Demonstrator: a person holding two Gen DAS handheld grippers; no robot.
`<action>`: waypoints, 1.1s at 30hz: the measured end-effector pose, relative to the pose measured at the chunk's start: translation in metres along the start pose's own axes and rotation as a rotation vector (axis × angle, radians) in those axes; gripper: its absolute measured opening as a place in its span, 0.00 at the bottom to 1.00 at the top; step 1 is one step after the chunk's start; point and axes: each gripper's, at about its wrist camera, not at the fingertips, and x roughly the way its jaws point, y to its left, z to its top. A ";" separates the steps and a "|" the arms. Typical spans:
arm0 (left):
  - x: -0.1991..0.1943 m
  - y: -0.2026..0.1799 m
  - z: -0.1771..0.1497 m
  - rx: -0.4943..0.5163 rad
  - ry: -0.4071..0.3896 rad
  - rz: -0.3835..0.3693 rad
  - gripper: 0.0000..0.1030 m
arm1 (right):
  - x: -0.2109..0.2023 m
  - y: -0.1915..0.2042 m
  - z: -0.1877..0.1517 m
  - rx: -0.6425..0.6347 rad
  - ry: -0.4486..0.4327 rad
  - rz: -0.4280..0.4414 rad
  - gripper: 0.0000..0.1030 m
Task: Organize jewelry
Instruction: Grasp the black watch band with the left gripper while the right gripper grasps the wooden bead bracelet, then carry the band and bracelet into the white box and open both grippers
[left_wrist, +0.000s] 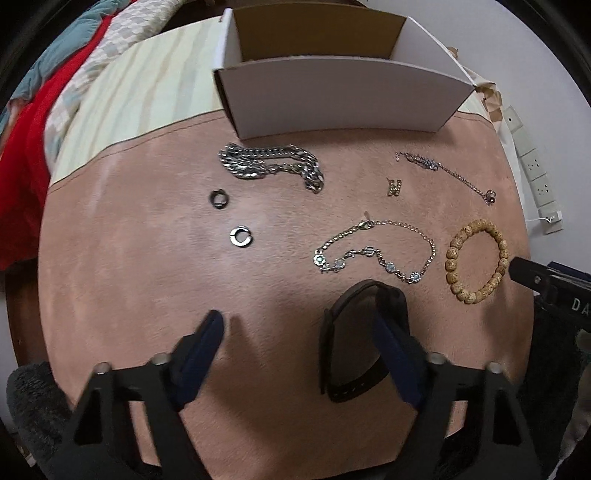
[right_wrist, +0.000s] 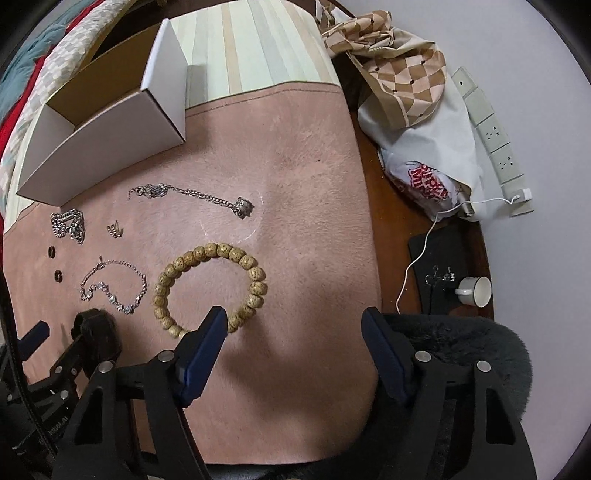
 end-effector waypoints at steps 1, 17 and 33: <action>0.005 0.000 0.001 0.000 0.014 -0.008 0.53 | 0.003 0.000 0.001 0.000 0.004 -0.001 0.73; -0.004 0.012 0.003 -0.013 -0.056 -0.003 0.04 | 0.017 0.009 0.002 0.027 -0.056 0.113 0.09; -0.103 0.027 0.056 -0.033 -0.257 -0.035 0.04 | -0.094 0.038 0.018 -0.051 -0.255 0.285 0.09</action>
